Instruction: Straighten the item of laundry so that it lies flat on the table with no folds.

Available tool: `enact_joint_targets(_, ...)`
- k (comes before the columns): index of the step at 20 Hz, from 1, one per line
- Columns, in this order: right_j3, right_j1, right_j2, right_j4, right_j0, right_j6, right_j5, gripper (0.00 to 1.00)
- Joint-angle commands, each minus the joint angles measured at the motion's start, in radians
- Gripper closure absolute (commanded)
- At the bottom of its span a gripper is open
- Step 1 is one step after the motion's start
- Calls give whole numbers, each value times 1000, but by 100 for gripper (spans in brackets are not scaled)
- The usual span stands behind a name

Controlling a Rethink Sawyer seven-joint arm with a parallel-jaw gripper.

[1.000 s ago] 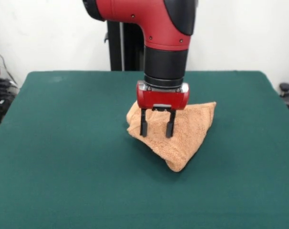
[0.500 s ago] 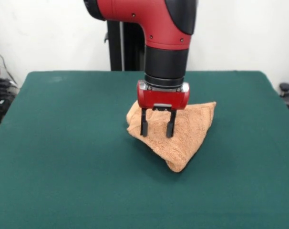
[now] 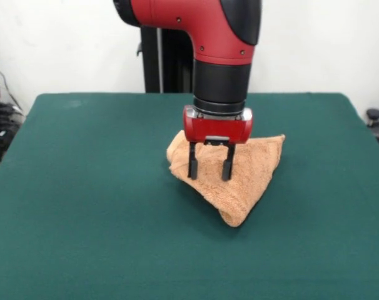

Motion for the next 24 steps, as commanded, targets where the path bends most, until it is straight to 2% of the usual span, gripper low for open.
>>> enact_joint_targets(1,69,35,42,58,61,253,-15,0)
enact_joint_targets(4,74,44,42,67,68,260,-29,0)
enact_joint_targets(7,57,67,26,98,109,293,-48,0)
enact_joint_targets(14,20,139,-24,240,239,368,-119,0)
enact_joint_targets(24,-2,194,-46,385,318,361,-168,0)
